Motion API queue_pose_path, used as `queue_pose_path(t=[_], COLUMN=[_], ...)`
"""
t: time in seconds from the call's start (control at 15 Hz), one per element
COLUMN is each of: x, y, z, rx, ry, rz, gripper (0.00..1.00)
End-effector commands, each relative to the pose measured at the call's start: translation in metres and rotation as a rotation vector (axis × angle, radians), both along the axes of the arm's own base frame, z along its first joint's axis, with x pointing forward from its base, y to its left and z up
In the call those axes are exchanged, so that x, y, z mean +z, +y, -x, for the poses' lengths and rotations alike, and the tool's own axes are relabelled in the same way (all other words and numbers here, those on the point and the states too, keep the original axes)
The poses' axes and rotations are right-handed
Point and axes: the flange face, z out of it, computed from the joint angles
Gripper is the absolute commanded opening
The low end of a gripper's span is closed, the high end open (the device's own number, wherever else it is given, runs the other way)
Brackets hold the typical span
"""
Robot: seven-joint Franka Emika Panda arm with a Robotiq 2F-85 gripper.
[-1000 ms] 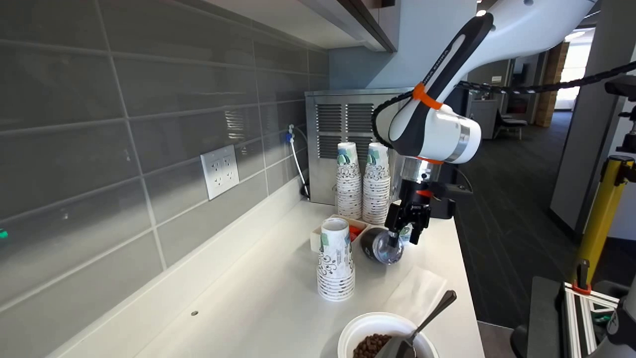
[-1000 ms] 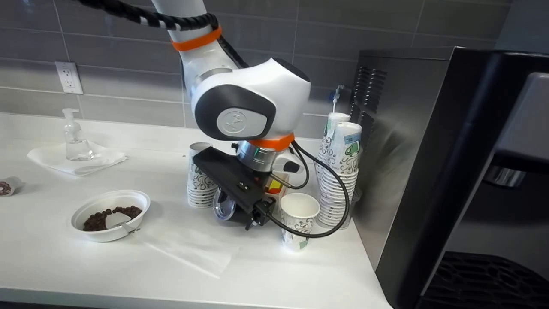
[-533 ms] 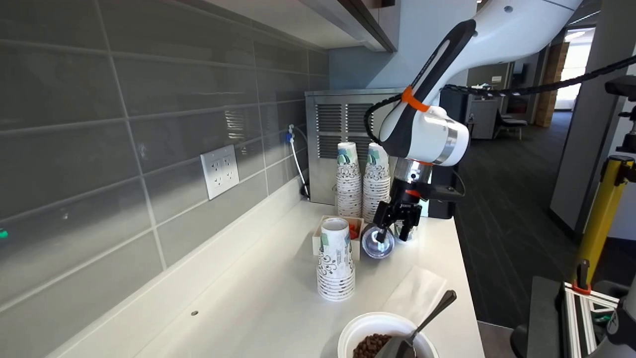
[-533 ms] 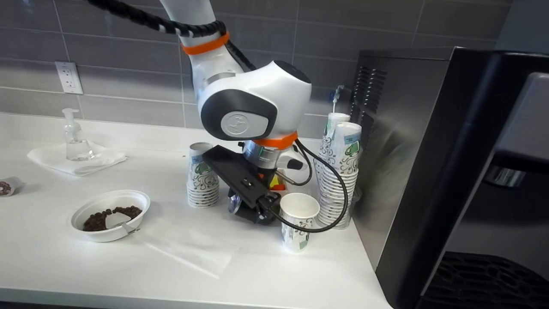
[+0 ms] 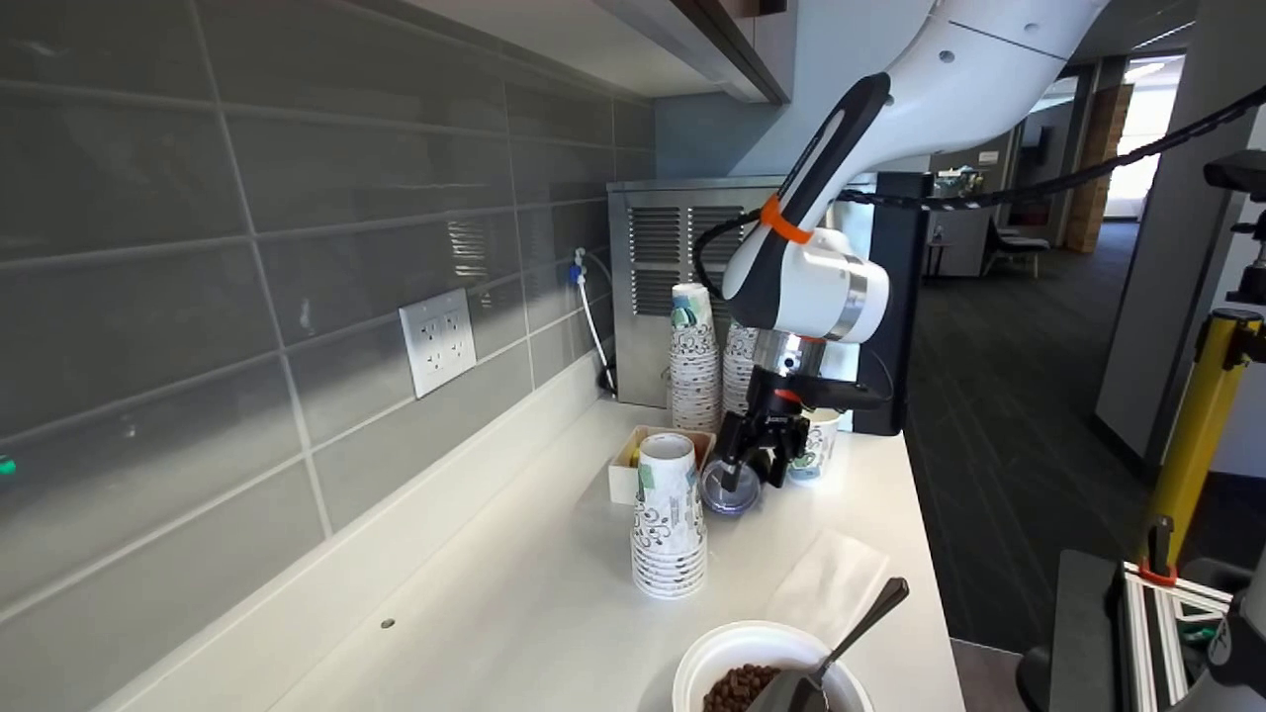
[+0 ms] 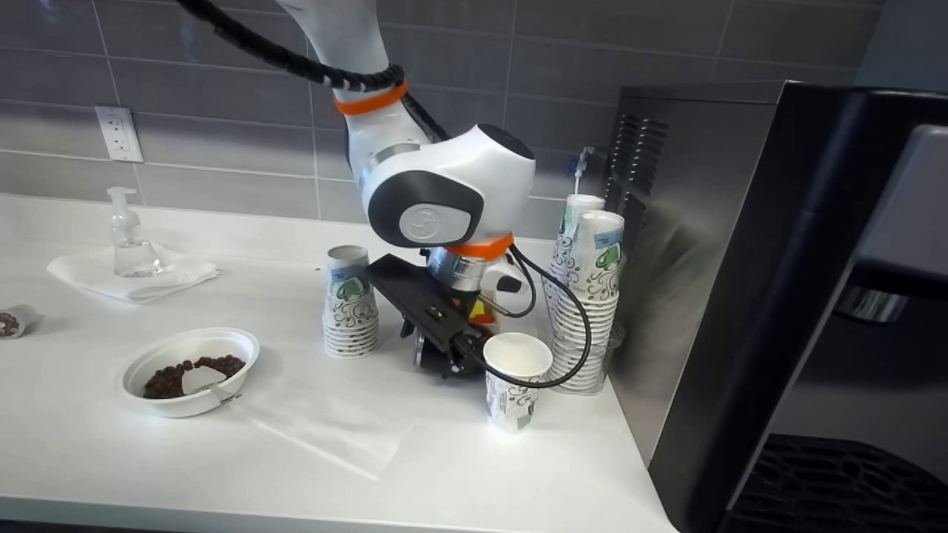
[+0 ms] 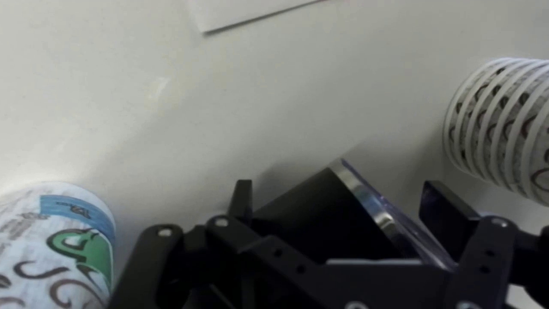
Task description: Fold the towel on the table
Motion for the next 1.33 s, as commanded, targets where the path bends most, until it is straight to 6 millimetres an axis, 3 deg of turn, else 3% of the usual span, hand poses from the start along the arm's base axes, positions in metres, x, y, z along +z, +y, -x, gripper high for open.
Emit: queue_pose_path(t=[0.0, 0.27, 0.93, 1.0, 1.13, 1.27], x=[-0.007, -0.002, 0.007, 0.006, 0.000, -0.004], y=[-0.001, 0.004, 0.005, 0.005, 0.002, 0.009], z=[-0.012, 0.003, 0.095, 0.100, 0.087, 0.086], rx=[-0.008, 0.000, -0.089, -0.096, -0.099, -0.088], ry=[0.002, 0.005, -0.028, -0.026, -0.023, -0.014], rz=[-0.012, 0.001, 0.105, 0.111, 0.119, 0.121], gripper=[1.00, 1.00, 1.00, 1.00, 1.00, 1.00])
